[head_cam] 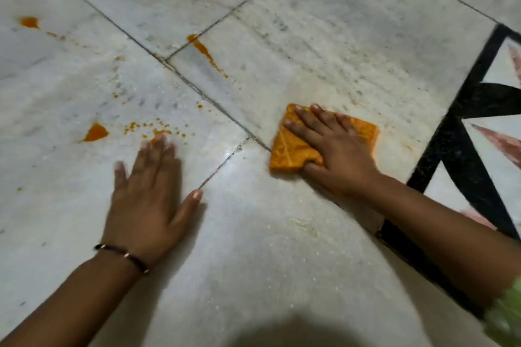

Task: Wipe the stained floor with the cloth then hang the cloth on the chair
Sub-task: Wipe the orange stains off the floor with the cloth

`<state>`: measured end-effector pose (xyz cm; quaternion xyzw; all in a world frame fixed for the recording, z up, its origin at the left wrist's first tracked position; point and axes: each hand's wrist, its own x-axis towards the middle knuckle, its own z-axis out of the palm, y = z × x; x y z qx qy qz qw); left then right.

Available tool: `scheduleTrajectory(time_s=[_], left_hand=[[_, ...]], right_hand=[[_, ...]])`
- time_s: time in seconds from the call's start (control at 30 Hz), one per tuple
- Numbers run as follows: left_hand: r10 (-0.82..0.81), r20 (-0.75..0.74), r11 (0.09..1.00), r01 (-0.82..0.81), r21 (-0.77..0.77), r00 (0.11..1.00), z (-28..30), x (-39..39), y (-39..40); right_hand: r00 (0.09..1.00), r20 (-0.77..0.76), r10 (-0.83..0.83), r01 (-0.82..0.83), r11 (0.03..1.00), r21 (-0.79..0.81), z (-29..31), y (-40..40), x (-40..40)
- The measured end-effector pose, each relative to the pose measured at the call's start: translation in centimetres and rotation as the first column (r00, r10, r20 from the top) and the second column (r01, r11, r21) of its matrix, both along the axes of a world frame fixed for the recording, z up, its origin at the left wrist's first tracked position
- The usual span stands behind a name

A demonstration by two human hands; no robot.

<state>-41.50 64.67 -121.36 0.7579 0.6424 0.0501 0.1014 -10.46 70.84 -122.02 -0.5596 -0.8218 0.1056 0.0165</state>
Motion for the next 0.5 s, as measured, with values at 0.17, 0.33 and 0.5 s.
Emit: scheduleTrajectory(time_s=[0.17,0.33,0.5], left_hand=[[-0.032,-0.112,0.979,0.008,-0.203,0.993,-0.8,-7.7,-5.6],[-0.186,-0.152,0.922,0.119,-0.368,0.971,0.1,-9.9,-5.5],[-0.464,-0.255,0.750,0.223,-0.623,0.848,3.8,-11.1,-1.5]], right_hand=[[0.993,0.019,-0.119,0.119,0.993,0.009,0.0,1.0,0.4],[0.978,0.091,-0.186,0.194,0.977,-0.088,0.4,4.5,-6.3],[0.947,0.065,0.316,-0.302,0.939,-0.167,0.6,-0.1,-9.0]])
